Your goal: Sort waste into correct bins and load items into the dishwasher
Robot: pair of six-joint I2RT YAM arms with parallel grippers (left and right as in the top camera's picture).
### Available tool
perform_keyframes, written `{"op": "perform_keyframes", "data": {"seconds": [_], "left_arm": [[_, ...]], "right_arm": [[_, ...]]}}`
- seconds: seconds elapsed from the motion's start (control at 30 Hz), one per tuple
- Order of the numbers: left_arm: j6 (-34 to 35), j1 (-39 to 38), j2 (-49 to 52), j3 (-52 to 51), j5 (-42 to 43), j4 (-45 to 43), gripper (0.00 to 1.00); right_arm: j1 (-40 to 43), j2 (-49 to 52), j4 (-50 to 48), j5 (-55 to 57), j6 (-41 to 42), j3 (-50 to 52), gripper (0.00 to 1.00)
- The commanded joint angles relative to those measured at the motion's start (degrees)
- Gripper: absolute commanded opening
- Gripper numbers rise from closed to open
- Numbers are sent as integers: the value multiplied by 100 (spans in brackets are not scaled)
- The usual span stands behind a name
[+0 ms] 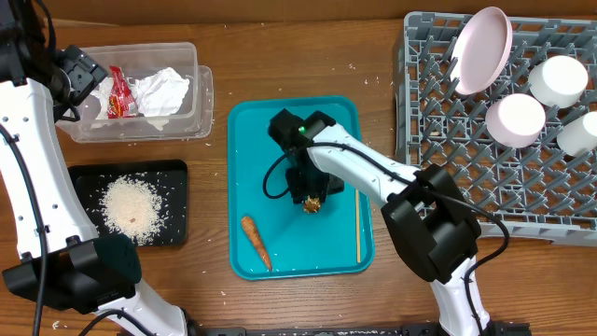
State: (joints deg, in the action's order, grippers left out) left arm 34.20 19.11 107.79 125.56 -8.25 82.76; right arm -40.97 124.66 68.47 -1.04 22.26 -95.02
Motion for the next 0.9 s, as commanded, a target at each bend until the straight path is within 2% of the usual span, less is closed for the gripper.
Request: {"op": "perform_keyframes", "data": {"seconds": [0.0, 0.23, 0.3, 0.37, 0.43, 0.63, 0.87], "left_arm": [[55, -39, 24, 20, -74, 9, 100], [52, -39, 24, 20, -74, 9, 100], [52, -39, 24, 20, -74, 9, 100], [52, -39, 24, 20, -74, 9, 100], [55, -39, 24, 20, -74, 9, 100], [52, -39, 24, 20, -74, 9, 100], [52, -39, 24, 20, -74, 9, 100]], "right_arm": [[17, -13, -31, -160, 358, 190, 62], [24, -13, 35, -142, 586, 208, 68], [24, -13, 17, -138, 579, 208, 66], [22, -13, 15, -94, 564, 208, 51], [22, -13, 15, 22, 564, 208, 45], [24, -13, 66, 269, 433, 184, 45], [96, -31, 627, 675, 435, -448, 45]]}}
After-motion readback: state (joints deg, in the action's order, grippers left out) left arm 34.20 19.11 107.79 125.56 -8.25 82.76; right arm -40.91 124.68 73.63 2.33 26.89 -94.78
